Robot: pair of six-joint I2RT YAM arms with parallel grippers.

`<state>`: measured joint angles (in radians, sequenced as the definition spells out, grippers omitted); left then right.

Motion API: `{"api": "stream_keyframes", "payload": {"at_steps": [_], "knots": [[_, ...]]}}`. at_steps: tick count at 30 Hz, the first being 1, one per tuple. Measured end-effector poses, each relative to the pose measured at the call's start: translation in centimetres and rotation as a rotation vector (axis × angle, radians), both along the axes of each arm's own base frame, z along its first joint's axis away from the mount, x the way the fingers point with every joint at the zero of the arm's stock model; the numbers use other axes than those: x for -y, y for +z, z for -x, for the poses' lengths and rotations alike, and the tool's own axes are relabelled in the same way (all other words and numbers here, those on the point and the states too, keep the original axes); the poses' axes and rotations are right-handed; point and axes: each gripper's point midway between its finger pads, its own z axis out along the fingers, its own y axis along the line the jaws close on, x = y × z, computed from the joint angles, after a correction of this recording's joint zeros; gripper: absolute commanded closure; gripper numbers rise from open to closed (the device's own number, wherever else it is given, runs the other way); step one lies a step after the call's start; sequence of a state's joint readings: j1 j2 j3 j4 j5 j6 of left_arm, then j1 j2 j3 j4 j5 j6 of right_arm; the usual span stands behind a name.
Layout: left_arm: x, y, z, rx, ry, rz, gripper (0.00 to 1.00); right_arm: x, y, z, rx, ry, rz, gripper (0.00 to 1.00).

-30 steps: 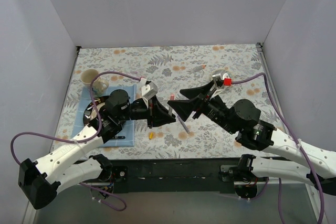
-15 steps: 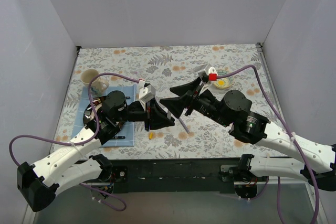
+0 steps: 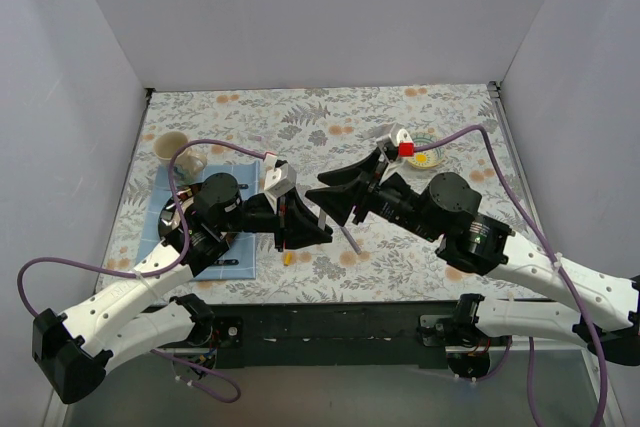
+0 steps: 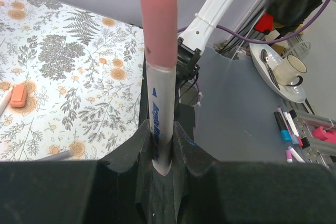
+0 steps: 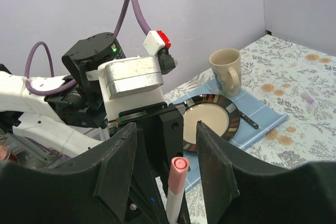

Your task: Insert the pens into the pen caps

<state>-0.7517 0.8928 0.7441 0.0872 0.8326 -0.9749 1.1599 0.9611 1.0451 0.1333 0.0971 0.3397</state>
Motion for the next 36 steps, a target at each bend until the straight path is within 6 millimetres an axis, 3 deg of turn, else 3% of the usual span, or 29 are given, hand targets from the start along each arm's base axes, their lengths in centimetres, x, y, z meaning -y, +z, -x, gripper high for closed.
{"api": "stream_keyframes", "payload": {"at_steps": [10,15,19,22,23,36], "knots": [[0.0,-0.2,0.3,0.005,-0.018,0.005,1.00,0.2,-1.4,-0.1,-0.011,-0.003,0.020,0.46],[0.0,-0.3,0.4,0.004,-0.022,0.004,1.00,0.3,-1.4,-0.1,-0.009,-0.003,0.018,0.59],[0.0,-0.2,0.4,0.006,-0.021,0.006,1.00,0.1,-1.7,0.2,-0.016,0.015,0.011,0.64],[0.0,-0.1,0.3,0.012,-0.020,0.012,1.00,0.0,-2.8,0.3,-0.032,0.025,0.023,0.86],[0.0,-0.1,0.2,0.012,-0.016,0.013,1.00,-0.1,-3.3,0.4,-0.041,0.030,0.028,0.98],[0.7,-1.9,-1.1,-0.038,0.017,-0.034,1.00,0.4,-5.4,-0.6,-0.078,-0.013,-0.005,0.99]]}}
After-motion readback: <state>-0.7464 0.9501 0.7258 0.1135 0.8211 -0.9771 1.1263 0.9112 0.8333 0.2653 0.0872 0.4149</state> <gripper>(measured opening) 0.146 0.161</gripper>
